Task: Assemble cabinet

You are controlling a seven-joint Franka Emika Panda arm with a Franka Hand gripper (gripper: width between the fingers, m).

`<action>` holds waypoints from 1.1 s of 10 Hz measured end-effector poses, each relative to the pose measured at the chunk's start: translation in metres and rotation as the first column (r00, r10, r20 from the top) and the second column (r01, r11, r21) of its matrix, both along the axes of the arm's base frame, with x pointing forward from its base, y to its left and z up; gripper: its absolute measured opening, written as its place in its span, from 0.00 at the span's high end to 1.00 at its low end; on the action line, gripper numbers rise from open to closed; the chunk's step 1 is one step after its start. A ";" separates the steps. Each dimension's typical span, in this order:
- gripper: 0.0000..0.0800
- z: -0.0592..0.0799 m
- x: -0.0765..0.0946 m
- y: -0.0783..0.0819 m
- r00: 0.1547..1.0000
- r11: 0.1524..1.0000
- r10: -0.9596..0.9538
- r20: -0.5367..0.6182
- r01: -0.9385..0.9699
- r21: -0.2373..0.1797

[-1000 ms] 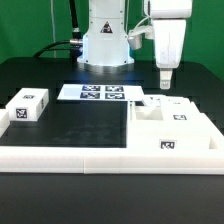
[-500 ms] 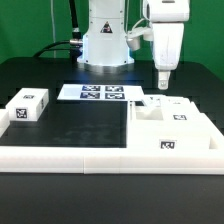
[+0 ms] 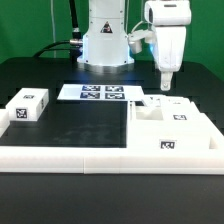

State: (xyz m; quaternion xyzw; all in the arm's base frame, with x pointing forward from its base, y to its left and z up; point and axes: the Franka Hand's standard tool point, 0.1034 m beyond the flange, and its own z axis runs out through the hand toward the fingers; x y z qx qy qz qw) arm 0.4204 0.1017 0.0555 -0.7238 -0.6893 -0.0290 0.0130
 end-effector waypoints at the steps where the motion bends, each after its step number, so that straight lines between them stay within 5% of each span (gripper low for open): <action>1: 0.00 -0.008 -0.002 0.001 1.000 1.000 -0.003 -0.006 0.003 0.010; 11: 0.02 -0.036 -0.018 0.000 0.998 0.999 -0.021 -0.061 0.022 0.024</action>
Offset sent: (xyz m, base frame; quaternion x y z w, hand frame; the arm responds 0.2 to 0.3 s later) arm -0.0033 0.0005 -0.0122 -0.0045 0.0035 -0.0005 1.0000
